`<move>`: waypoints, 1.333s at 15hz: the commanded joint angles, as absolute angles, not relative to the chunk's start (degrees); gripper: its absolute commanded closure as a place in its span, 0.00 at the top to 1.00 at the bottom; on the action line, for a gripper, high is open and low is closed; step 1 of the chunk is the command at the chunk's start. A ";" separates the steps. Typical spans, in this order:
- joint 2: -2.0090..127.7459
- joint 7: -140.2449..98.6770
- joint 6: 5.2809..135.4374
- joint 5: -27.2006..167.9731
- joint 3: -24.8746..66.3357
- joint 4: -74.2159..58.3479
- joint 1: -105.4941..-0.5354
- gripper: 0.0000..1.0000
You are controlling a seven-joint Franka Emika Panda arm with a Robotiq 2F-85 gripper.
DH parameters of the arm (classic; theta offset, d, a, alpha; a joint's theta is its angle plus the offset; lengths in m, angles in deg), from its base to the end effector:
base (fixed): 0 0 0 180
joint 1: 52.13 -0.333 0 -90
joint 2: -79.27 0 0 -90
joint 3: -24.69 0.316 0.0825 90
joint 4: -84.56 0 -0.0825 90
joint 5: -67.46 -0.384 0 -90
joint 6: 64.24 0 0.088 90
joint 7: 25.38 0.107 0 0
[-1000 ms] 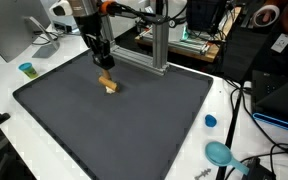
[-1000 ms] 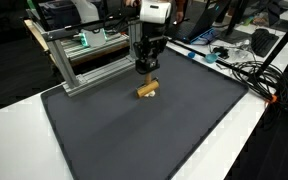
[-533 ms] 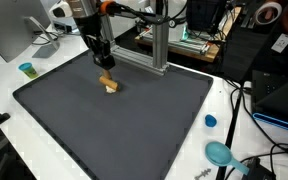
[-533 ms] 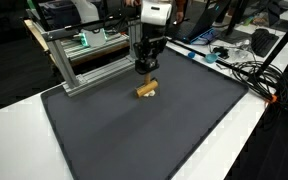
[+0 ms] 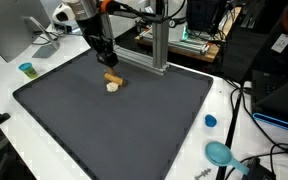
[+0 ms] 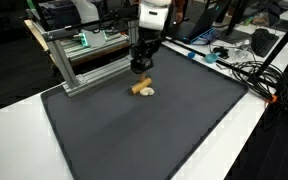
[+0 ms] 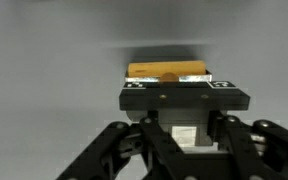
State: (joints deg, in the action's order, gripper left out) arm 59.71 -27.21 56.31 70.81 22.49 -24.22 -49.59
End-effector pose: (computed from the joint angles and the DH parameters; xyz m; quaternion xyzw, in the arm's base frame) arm 0.6064 -0.0520 0.3119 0.9972 -0.0081 -0.0695 0.0267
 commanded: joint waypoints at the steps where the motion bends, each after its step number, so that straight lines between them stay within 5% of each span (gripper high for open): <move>1: 59.70 -29.46 56.45 69.43 22.46 -26.26 -48.31 0.22; 9: 67.42 -34.18 57.70 65.90 22.90 -29.07 -46.57 0.22; 20: 58.62 -24.97 64.17 68.59 22.76 -24.66 -50.32 0.22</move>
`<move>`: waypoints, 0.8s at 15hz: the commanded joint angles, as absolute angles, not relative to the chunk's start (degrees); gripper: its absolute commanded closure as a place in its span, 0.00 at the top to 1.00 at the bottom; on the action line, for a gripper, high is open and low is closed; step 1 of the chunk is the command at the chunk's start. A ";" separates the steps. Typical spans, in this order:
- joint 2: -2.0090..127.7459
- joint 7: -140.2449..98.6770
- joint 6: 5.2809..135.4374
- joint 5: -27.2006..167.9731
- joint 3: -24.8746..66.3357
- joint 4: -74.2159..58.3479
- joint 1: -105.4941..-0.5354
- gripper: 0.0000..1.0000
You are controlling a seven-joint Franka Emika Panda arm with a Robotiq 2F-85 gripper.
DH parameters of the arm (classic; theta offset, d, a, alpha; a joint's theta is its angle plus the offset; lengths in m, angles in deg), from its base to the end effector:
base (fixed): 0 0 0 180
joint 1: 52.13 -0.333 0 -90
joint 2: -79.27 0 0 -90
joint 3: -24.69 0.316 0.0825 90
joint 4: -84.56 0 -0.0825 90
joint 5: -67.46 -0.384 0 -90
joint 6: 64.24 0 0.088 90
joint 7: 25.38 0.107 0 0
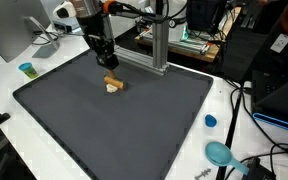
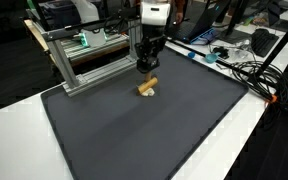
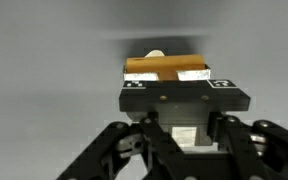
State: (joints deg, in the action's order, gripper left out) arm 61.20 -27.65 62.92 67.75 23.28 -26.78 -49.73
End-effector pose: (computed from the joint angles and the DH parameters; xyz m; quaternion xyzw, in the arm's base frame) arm 0.6079 -0.0400 0.3175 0.9997 -0.0113 -0.0199 0.0048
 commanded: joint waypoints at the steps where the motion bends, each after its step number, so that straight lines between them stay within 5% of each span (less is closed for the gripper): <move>1: 58.20 -24.43 64.31 68.54 22.73 -24.36 -50.32 0.22; 12: 52.68 -18.74 64.49 67.66 22.68 -17.27 -50.60 0.22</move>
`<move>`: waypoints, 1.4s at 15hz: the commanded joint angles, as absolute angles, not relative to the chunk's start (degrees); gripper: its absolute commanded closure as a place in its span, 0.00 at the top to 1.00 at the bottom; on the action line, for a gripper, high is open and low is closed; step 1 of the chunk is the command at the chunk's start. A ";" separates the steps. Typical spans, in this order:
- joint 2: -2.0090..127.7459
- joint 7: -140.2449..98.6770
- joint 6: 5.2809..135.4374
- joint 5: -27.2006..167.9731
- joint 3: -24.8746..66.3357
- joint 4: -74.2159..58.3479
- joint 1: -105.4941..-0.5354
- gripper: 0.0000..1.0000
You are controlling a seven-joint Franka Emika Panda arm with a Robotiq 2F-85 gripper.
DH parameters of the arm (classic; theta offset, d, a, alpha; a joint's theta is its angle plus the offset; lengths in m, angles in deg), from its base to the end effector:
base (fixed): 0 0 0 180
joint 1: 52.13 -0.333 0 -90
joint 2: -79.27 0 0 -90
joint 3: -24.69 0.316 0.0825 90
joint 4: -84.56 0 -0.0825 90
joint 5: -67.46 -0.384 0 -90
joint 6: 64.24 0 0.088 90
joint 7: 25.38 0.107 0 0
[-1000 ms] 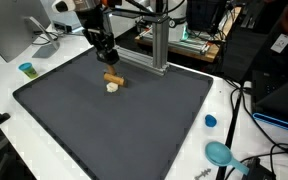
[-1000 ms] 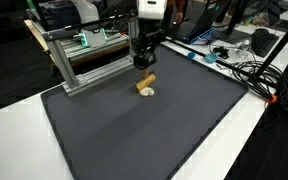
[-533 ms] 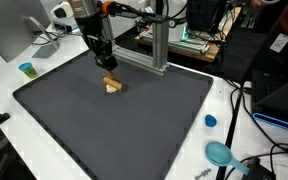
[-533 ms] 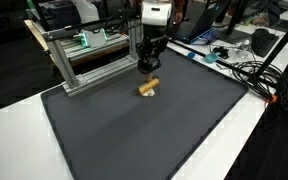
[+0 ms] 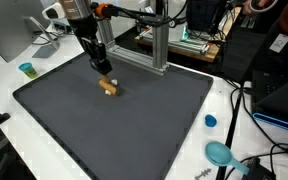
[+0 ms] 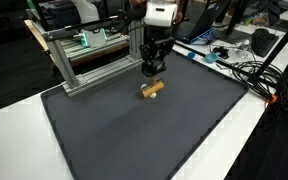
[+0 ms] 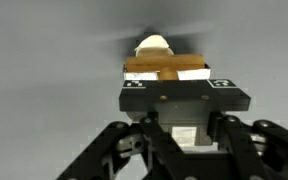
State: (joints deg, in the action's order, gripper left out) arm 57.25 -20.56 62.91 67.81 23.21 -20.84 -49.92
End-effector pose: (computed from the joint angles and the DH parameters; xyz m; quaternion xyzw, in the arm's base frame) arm 0.6363 -0.0402 0.3199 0.9974 -0.0714 -0.0022 0.0073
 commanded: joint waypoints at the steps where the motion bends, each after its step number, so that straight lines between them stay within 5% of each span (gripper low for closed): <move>1: 52.19 -18.44 64.43 67.64 22.66 -16.66 -50.63 0.22; 21: 59.37 -27.84 66.68 67.62 22.89 -24.59 -49.15 0.22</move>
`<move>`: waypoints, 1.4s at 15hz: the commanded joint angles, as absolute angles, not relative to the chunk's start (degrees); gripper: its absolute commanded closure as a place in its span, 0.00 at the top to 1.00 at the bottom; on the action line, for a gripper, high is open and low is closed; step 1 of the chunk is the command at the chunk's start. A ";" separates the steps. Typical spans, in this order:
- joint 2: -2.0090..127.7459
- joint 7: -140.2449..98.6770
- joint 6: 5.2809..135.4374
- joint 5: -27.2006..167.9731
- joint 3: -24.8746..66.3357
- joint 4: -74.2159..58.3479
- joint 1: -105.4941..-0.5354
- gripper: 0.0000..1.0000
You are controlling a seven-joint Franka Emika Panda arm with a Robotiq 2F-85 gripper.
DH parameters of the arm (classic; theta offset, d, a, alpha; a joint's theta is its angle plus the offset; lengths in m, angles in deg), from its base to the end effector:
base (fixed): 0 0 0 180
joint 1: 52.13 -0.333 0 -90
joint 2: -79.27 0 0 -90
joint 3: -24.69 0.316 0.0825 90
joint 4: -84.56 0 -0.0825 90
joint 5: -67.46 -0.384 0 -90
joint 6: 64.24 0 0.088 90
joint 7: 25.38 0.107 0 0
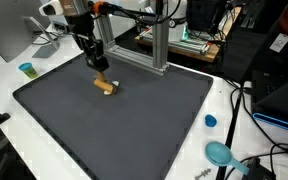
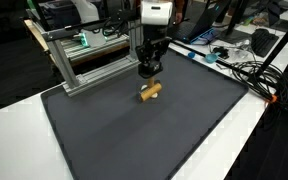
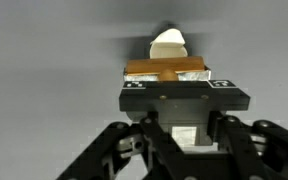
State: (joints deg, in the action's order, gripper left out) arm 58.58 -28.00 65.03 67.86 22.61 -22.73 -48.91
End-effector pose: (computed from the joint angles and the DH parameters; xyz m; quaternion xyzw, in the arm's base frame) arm 0.6301 -0.0573 0.3233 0.9997 -0.0200 0.0107 0.0099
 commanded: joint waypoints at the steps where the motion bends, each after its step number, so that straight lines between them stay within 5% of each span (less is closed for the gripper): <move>1: 58.72 -27.01 67.07 68.45 22.66 -24.56 -49.53 0.22; 21: 59.83 -29.17 56.12 75.06 22.68 -24.17 -50.75 0.22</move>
State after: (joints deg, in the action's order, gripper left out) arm 58.67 -27.23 56.74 75.65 22.67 -22.78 -51.83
